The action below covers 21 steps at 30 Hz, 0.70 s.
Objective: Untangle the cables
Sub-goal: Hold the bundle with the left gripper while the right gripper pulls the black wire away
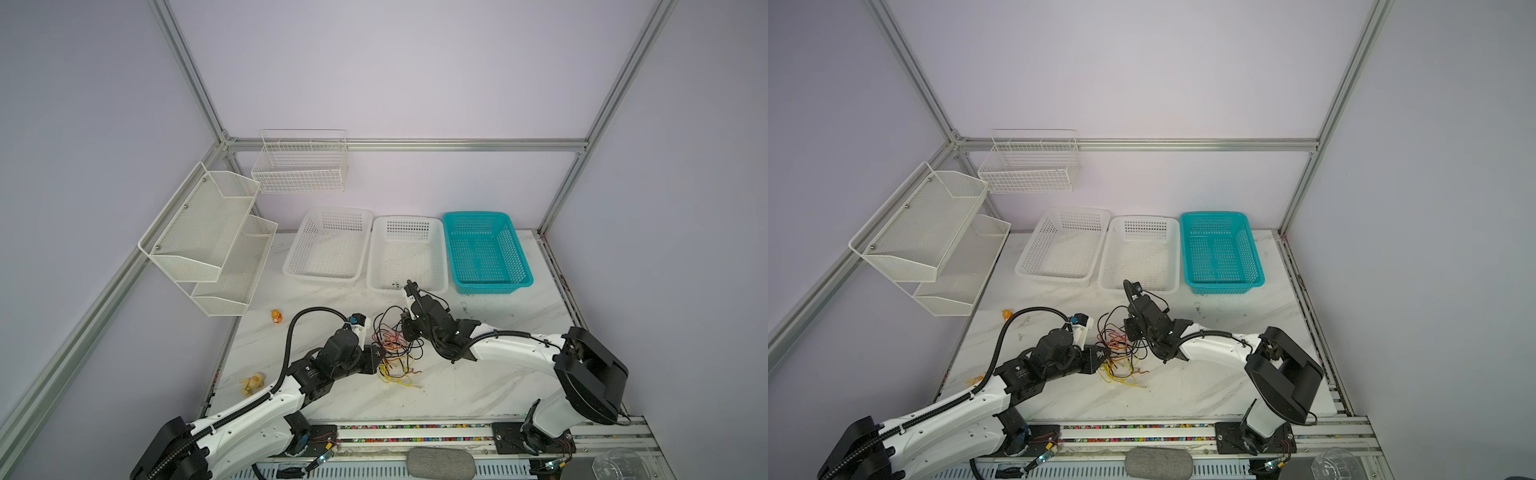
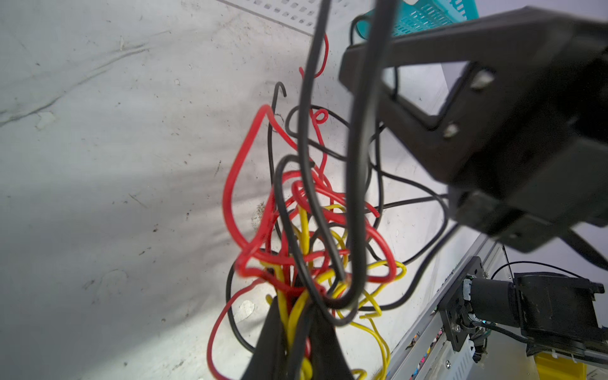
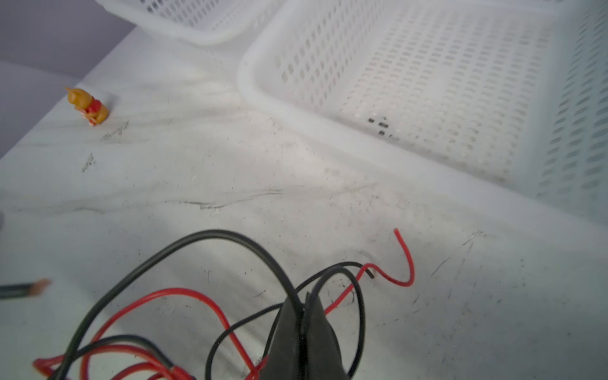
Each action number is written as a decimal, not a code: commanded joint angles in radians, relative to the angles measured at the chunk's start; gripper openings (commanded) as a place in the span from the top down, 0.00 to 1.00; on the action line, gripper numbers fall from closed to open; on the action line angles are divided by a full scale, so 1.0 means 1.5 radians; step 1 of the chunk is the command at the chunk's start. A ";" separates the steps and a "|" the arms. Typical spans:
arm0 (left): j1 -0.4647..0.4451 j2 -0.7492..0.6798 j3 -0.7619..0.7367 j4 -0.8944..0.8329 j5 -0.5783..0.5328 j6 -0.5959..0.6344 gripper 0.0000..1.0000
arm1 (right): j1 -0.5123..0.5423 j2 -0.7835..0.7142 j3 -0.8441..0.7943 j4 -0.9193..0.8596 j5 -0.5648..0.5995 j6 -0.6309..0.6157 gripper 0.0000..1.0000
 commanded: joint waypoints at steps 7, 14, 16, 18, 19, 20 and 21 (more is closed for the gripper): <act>-0.003 0.008 0.027 -0.011 -0.044 0.015 1.00 | 0.002 -0.170 0.020 -0.097 0.135 0.011 1.00; -0.002 0.017 0.033 -0.061 -0.114 -0.002 1.00 | -0.001 -0.257 0.073 -0.199 0.238 -0.005 1.00; -0.001 0.014 0.033 -0.067 -0.122 -0.002 1.00 | -0.002 -0.274 0.086 -0.219 0.258 -0.009 1.00; 0.000 0.013 0.034 -0.075 -0.133 -0.002 1.00 | -0.005 -0.287 0.102 -0.242 0.274 -0.010 1.00; 0.001 0.012 0.034 -0.080 -0.139 -0.002 1.00 | -0.007 -0.293 0.112 -0.256 0.283 -0.011 1.00; 0.003 0.012 0.034 -0.087 -0.146 -0.004 1.00 | -0.010 -0.299 0.125 -0.272 0.296 -0.011 1.00; 0.003 0.011 0.034 -0.094 -0.156 -0.008 1.00 | -0.012 -0.305 0.137 -0.289 0.305 -0.008 1.00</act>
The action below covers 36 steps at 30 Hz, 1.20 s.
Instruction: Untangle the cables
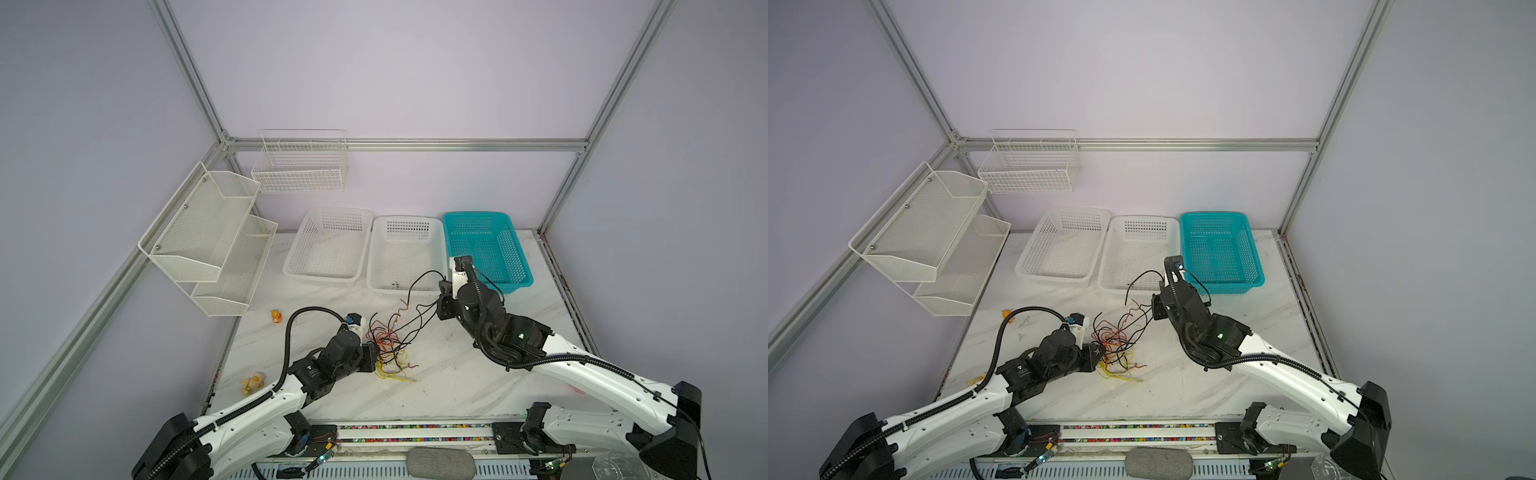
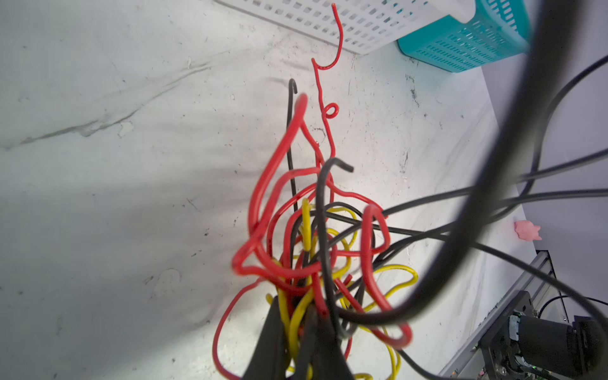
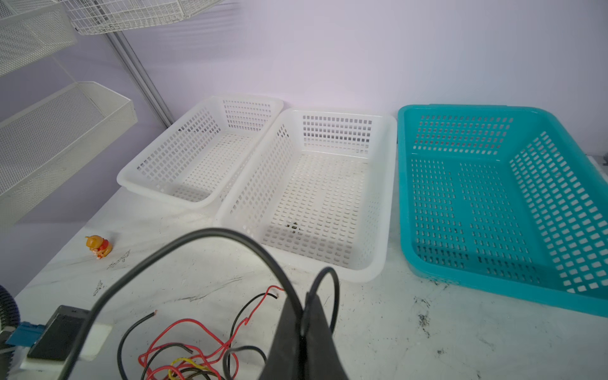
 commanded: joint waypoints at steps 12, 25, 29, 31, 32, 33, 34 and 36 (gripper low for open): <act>0.014 -0.010 0.040 -0.037 -0.044 -0.002 1.00 | -0.022 0.003 -0.012 -0.070 -0.196 0.053 1.00; 0.013 -0.010 0.062 0.001 -0.006 0.017 1.00 | -0.022 0.075 -0.120 0.020 -0.390 0.114 0.50; 0.014 -0.004 0.064 0.008 0.000 0.019 1.00 | -0.022 0.112 -0.141 0.074 -0.424 0.112 0.49; 0.013 0.000 0.065 0.012 0.009 0.020 1.00 | -0.023 0.137 -0.146 0.100 -0.430 0.112 0.49; 0.013 0.000 0.066 0.014 0.012 0.020 1.00 | -0.022 0.153 -0.144 0.106 -0.433 0.115 0.49; 0.013 0.000 0.066 0.015 0.015 0.020 1.00 | -0.022 0.160 -0.143 0.106 -0.426 0.120 0.49; 0.014 -0.003 0.066 0.017 0.016 0.019 0.98 | -0.022 0.183 -0.147 0.115 -0.416 0.128 0.50; 0.014 -0.010 0.064 0.018 0.015 0.017 0.93 | -0.022 0.196 -0.164 0.149 -0.416 0.144 0.50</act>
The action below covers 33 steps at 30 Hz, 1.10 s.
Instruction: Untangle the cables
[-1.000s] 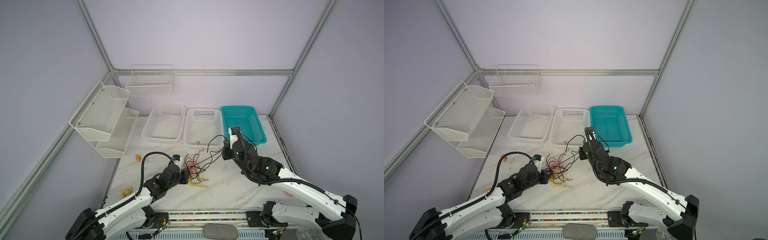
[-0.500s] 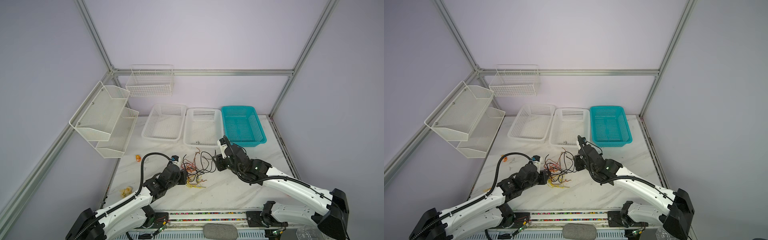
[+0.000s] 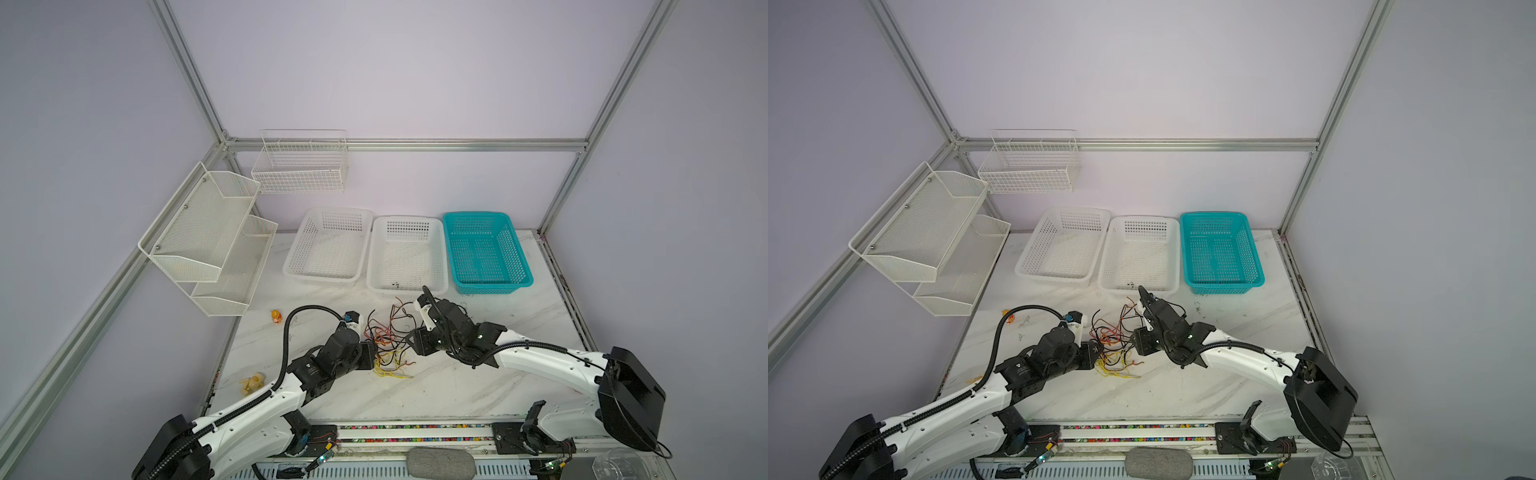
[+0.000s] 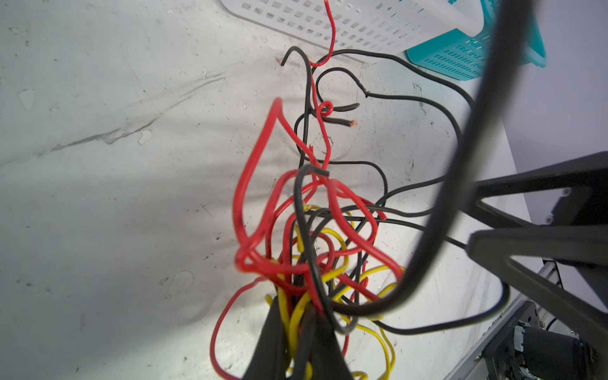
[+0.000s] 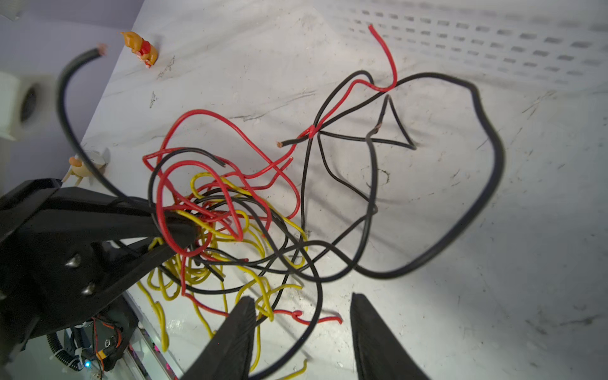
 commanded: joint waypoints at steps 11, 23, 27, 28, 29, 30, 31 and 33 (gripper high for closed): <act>0.002 -0.062 0.036 0.039 0.029 0.010 0.46 | -0.003 0.037 -0.057 0.137 0.005 0.060 0.76; 0.002 -0.113 -0.003 -0.085 0.102 -0.102 0.27 | -0.003 -0.003 -0.066 0.129 0.036 0.040 1.00; 0.002 -0.123 -0.026 -0.102 0.114 -0.153 0.28 | -0.003 -0.026 -0.055 0.111 0.029 0.011 1.00; 0.002 -0.130 -0.033 -0.100 0.112 -0.165 0.29 | -0.003 -0.041 -0.055 0.117 0.008 0.004 0.98; 0.002 -0.134 -0.041 -0.097 0.106 -0.175 0.30 | -0.003 -0.046 -0.053 0.116 0.004 0.002 0.95; 0.002 -0.141 -0.049 -0.086 0.104 -0.186 0.32 | -0.003 -0.051 -0.051 0.114 0.003 0.000 0.93; 0.002 -0.145 -0.058 -0.071 0.103 -0.194 0.35 | -0.002 -0.055 -0.053 0.121 -0.008 -0.003 0.90; 0.002 -0.145 -0.070 -0.047 0.106 -0.208 0.40 | -0.002 -0.057 -0.057 0.137 -0.027 -0.002 0.86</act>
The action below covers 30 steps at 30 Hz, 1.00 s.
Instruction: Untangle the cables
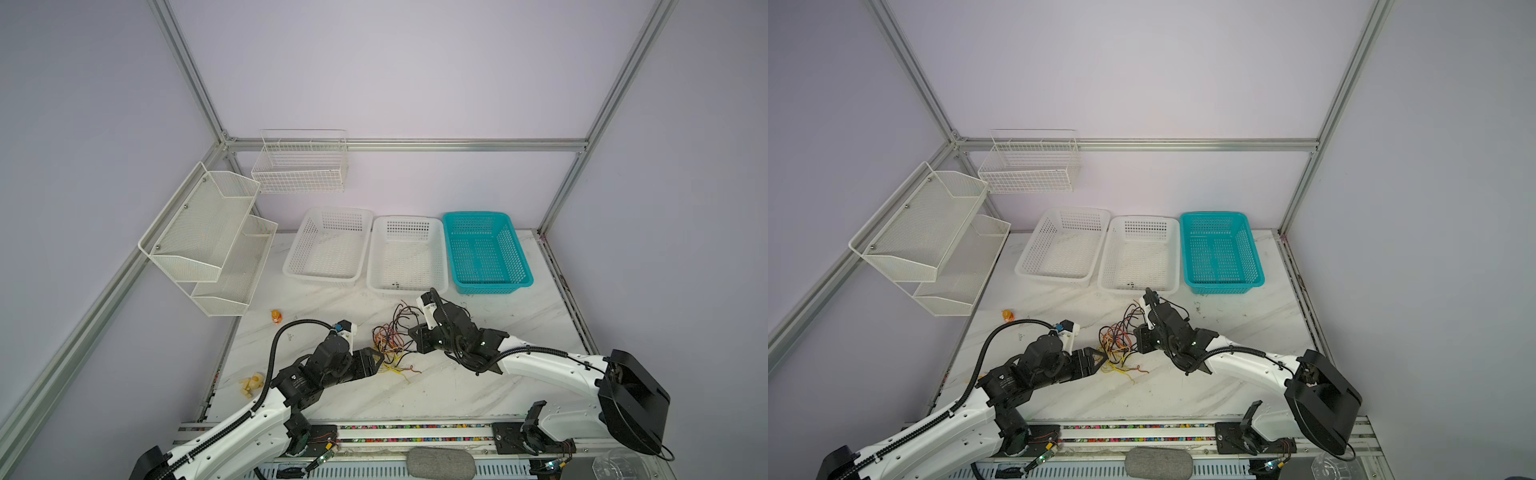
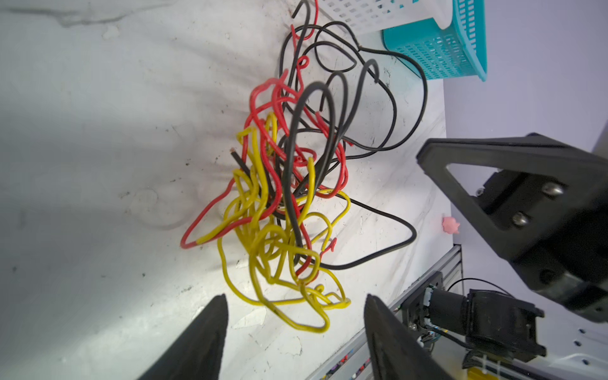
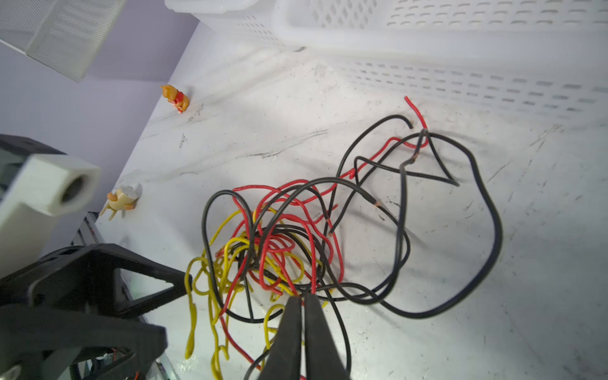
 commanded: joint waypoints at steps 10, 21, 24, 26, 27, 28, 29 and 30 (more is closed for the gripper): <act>0.001 0.039 -0.053 0.106 0.035 -0.073 0.59 | 0.026 0.061 -0.001 0.055 -0.081 -0.017 0.75; -0.001 0.053 -0.080 0.155 0.020 -0.085 0.79 | 0.029 0.120 -0.023 0.082 -0.059 -0.010 0.75; -0.001 0.062 -0.085 0.172 0.020 -0.089 0.81 | 0.028 0.137 -0.026 0.097 -0.061 -0.005 0.74; -0.001 0.063 -0.087 0.177 0.017 -0.090 0.82 | 0.028 0.152 -0.028 0.103 -0.066 -0.001 0.73; -0.001 0.062 -0.087 0.177 0.015 -0.090 0.83 | 0.029 0.158 -0.027 0.102 -0.065 0.000 0.72; -0.001 0.060 -0.088 0.176 0.014 -0.090 0.83 | 0.029 0.165 -0.029 0.102 -0.063 0.002 0.71; -0.001 0.058 -0.090 0.175 0.013 -0.090 0.83 | 0.029 0.166 -0.031 0.105 -0.061 0.005 0.70; -0.001 0.055 -0.091 0.175 0.012 -0.090 0.83 | 0.028 0.169 -0.035 0.108 -0.061 0.007 0.69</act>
